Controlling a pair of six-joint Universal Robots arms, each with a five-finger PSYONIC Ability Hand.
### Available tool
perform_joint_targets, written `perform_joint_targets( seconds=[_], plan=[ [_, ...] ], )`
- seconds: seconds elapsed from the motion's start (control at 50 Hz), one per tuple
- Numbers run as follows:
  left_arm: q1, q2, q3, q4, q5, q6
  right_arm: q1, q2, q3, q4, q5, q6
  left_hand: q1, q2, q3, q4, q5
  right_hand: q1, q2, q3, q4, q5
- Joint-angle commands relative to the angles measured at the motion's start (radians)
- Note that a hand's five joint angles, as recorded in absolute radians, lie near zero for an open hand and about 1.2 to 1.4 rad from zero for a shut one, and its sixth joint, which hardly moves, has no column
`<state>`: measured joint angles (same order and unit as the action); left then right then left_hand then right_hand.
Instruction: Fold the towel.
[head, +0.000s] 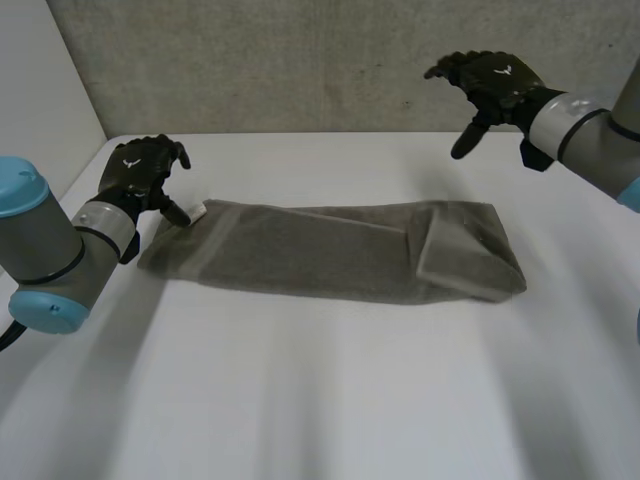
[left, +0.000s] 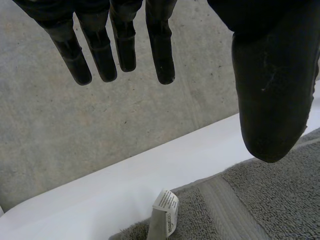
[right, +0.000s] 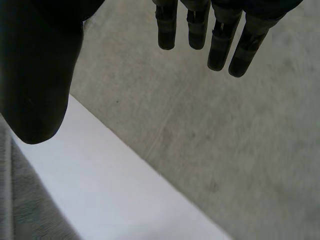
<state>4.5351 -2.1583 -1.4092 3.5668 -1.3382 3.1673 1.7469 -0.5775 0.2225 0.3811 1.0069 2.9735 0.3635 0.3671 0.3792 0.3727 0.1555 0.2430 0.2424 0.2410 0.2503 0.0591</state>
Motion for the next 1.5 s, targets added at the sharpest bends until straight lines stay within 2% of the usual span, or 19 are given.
perform_joint_targets(
  seconds=[0.02, 0.06, 0.18, 0.22, 0.24, 0.28, 0.3, 0.4, 0.56, 0.84, 0.98, 1.02, 1.14, 1.18, 1.24, 1.28, 1.32, 1.48, 1.5],
  plan=[
    [0.001, 0.002, -0.011, 0.004, -0.001, -0.016, -0.014, 0.027, -0.018, 0.143, 0.110, -0.146, -0.056, -0.060, -0.072, -0.065, -0.023, -0.020, -0.019, -0.018, -0.027, -0.011],
    [0.001, 0.002, -0.014, 0.004, -0.001, -0.029, -0.009, 0.024, 0.006, 0.180, 0.128, -0.241, -0.056, -0.060, -0.072, -0.065, -0.023, -0.069, -0.068, -0.066, -0.076, -0.059],
    [0.002, 0.008, -0.025, 0.004, 0.001, -0.036, -0.009, -0.004, 0.121, 0.228, 0.122, -0.243, -0.056, -0.060, -0.072, -0.065, -0.023, -0.069, -0.068, -0.066, -0.076, -0.059],
    [0.002, 0.009, -0.025, 0.006, 0.001, -0.036, -0.009, -0.066, 0.280, 0.237, 0.111, -0.252, -0.056, -0.060, -0.072, -0.065, -0.023, -0.069, -0.068, -0.066, -0.076, -0.059],
    [0.002, 0.009, -0.027, 0.004, 0.001, -0.036, -0.009, -0.067, 0.281, 0.237, 0.111, -0.252, -0.056, -0.060, -0.072, -0.065, -0.023, -0.069, -0.068, -0.066, -0.076, -0.059],
    [0.002, 0.009, -0.027, 0.006, -0.001, -0.036, -0.010, -0.181, 0.500, 0.181, 0.084, -0.258, -0.056, -0.060, -0.072, -0.065, -0.023, -0.069, -0.068, -0.066, -0.076, -0.059],
    [0.002, 0.009, -0.028, 0.006, -0.001, -0.036, -0.010, -0.182, 0.502, 0.180, 0.084, -0.258, -0.056, -0.060, -0.072, -0.065, -0.023, -0.069, -0.068, -0.066, -0.076, -0.059],
    [0.001, 0.009, -0.030, 0.006, -0.001, -0.036, -0.014, -0.364, 0.887, -0.072, 0.084, -0.260, -0.059, -0.063, -0.075, -0.068, -0.025, 0.194, 0.194, 0.196, 0.186, 0.203],
    [-0.001, 0.014, -0.040, 0.007, -0.002, -0.036, -0.014, -0.447, 1.141, -0.169, 0.091, -0.300, -0.068, -0.071, -0.083, -0.077, -0.034, 0.323, 0.324, 0.325, 0.316, 0.333],
    [-0.005, 0.014, -0.046, 0.007, -0.003, -0.036, -0.020, -0.415, 1.258, -0.350, 0.108, -0.329, -0.074, -0.077, -0.089, -0.083, -0.040, 0.285, 0.286, 0.287, 0.278, 0.295],
    [-0.005, 0.014, -0.050, 0.023, -0.004, -0.036, -0.018, -0.384, 1.255, -0.435, 0.188, -0.330, -0.082, -0.086, -0.098, -0.092, -0.049, 0.329, 0.330, 0.331, 0.322, 0.339],
    [-0.005, 0.014, -0.053, 0.026, -0.002, -0.036, -0.017, -0.381, 1.255, -0.470, 0.216, -0.332, -0.082, -0.086, -0.098, -0.092, -0.049, 0.505, 0.505, 0.507, 0.497, 0.514],
    [-0.005, 0.014, -0.054, 0.029, -0.002, -0.036, -0.018, -0.360, 1.242, -0.501, 0.220, -0.337, -0.082, -0.086, -0.098, -0.092, -0.049, 0.564, 0.565, 0.566, 0.557, 0.574],
    [-0.005, 0.014, -0.054, 0.029, -0.002, -0.036, -0.021, -0.351, 1.233, -0.501, 0.222, -0.349, -0.082, -0.086, -0.098, -0.092, -0.049, 0.754, 0.755, 0.756, 0.747, 0.763],
    [-0.005, 0.014, -0.054, 0.029, -0.002, -0.036, -0.024, -0.351, 1.230, -0.499, 0.222, -0.353, -0.082, -0.086, -0.098, -0.092, -0.049, 0.867, 0.867, 0.869, 0.859, 0.876],
    [-0.007, 0.014, -0.056, 0.029, -0.002, -0.036, -0.026, -0.358, 1.226, -0.502, 0.219, -0.356, -0.088, -0.092, -0.104, -0.098, -0.055, 1.121, 1.121, 1.123, 1.113, 1.130],
    [-0.007, 0.012, -0.056, 0.029, -0.004, -0.036, -0.026, -0.360, 1.216, -0.502, 0.219, -0.355, -0.091, -0.095, -0.107, -0.100, -0.058, 1.153, 1.154, 1.155, 1.146, 1.162],
    [-0.007, 0.014, -0.060, 0.029, -0.002, -0.036, -0.023, -0.346, 1.190, -0.487, 0.225, -0.350, -0.106, -0.110, -0.122, -0.115, -0.072, 1.153, 1.154, 1.155, 1.146, 1.163],
    [-0.007, 0.014, -0.060, 0.029, -0.002, -0.036, -0.023, -0.349, 1.201, -0.485, 0.225, -0.350, -0.106, -0.110, -0.122, -0.115, -0.072, 0.986, 0.986, 0.988, 0.978, 0.995]
  ],
)
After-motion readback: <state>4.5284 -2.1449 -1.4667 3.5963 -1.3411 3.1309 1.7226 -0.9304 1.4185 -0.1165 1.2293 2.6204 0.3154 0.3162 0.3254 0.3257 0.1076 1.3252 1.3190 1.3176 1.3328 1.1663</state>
